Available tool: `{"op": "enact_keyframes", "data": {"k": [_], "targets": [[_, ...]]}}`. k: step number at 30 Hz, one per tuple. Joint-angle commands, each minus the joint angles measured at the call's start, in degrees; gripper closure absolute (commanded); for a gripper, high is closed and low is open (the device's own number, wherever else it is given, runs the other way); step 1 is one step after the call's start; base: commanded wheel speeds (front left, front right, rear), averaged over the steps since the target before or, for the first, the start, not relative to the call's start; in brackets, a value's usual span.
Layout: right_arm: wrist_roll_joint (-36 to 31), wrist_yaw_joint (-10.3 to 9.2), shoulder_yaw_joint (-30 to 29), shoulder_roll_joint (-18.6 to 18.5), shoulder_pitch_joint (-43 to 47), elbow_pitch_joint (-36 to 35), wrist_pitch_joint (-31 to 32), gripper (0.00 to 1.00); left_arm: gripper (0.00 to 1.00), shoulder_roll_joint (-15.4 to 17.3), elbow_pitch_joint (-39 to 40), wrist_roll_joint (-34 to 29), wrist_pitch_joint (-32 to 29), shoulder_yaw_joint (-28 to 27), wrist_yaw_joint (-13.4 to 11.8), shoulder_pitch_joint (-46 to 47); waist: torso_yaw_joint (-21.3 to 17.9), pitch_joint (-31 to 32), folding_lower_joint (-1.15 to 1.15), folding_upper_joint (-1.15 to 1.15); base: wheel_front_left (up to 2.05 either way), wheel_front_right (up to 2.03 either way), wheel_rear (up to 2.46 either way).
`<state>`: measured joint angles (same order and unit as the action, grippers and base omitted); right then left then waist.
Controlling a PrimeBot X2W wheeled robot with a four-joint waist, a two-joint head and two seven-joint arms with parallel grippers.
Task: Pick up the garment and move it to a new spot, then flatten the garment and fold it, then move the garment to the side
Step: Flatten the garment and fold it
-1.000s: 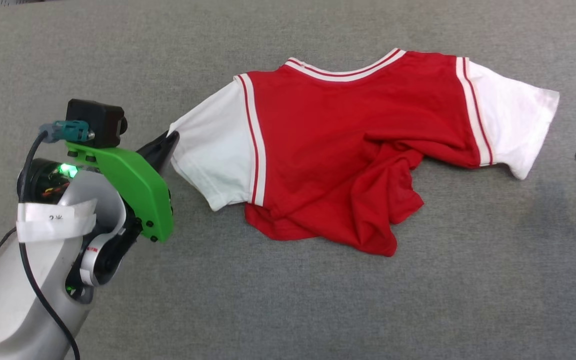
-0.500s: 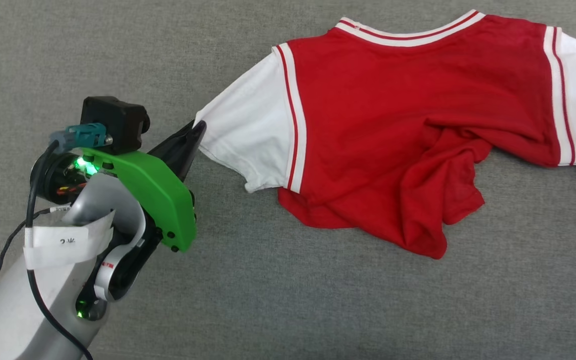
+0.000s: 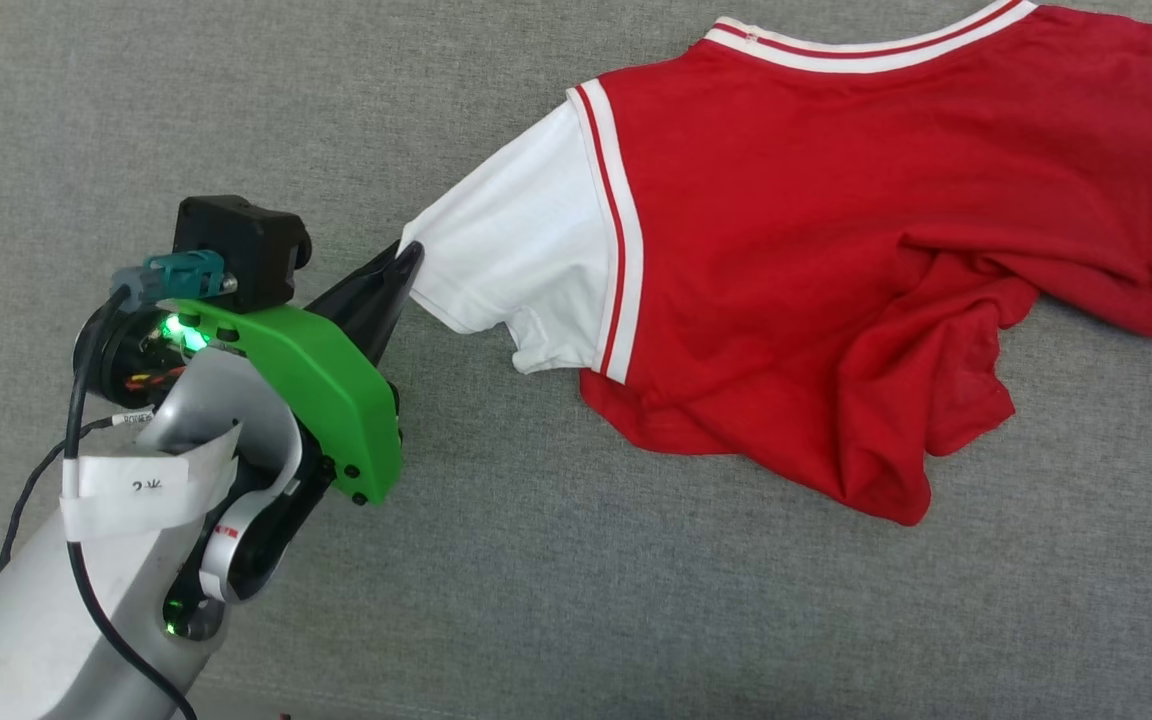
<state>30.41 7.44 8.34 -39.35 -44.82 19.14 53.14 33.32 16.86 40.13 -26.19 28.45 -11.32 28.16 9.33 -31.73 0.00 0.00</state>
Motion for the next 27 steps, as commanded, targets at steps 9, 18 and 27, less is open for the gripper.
{"op": "enact_keyframes", "data": {"k": [9,18,27], "targets": [[2.51,0.05,3.51,0.16,1.52,2.54,-6.38,1.00,1.00,-0.65,-3.34,0.15,2.68,-0.80,0.95,0.57,-1.01,3.48,0.00,0.00,0.00,0.00,0.00],[3.32,0.05,3.69,-1.76,3.31,2.77,-20.39,1.00,1.00,-1.16,-7.29,1.39,6.21,-2.27,1.50,-0.73,-2.79,11.65,0.00,0.00,0.00,0.00,0.00],[6.62,0.05,4.57,-4.26,6.17,1.35,-28.56,1.00,1.00,-0.17,-7.37,1.28,11.47,-5.54,0.60,-3.17,-4.60,19.34,0.00,0.00,0.00,0.00,0.00]]}}
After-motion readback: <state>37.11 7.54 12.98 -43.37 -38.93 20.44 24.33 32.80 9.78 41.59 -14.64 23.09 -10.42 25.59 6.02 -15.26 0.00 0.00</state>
